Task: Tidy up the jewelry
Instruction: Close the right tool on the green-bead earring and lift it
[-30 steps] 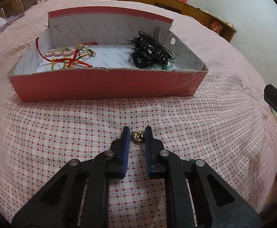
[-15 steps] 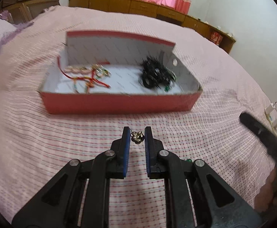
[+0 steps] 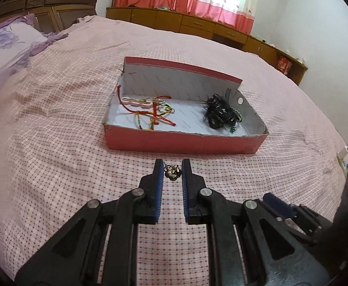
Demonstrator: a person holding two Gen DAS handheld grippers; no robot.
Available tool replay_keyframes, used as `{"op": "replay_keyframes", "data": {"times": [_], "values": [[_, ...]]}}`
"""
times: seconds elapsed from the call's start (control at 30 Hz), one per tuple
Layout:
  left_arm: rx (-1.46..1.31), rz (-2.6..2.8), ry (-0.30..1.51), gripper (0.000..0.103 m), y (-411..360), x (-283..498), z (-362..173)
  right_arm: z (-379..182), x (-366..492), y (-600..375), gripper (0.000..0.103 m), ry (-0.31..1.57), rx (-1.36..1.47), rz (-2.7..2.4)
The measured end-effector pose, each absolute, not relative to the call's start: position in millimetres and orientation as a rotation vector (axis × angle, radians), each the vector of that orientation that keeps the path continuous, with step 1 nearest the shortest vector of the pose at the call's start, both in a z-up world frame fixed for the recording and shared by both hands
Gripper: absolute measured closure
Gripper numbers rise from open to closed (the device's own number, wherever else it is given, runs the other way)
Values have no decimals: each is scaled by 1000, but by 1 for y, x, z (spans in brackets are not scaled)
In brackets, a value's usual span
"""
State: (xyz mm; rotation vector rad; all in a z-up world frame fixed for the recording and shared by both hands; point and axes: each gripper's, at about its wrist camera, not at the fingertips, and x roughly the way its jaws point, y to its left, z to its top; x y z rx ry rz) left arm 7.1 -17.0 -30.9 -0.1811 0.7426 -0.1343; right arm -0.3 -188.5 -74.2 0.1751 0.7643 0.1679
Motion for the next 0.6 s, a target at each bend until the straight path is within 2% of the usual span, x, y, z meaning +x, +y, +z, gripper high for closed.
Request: {"op": "replay_keyframes", "data": {"times": [0.37,0.43,0.5,0.6], "values": [[-216,-108,742,97,-4,7,-36,-99,12,-173,69,805,108,141],[-221,-105,741,97,-2,7,-37,-99,12,-171,73,797,94,135],[-226,-103,739,97,0,7,-38,-100,12,-170,84,796,101,141],[-230,-105,736,97,1,7,-37,-99,11,-168,87,796,103,152]]}}
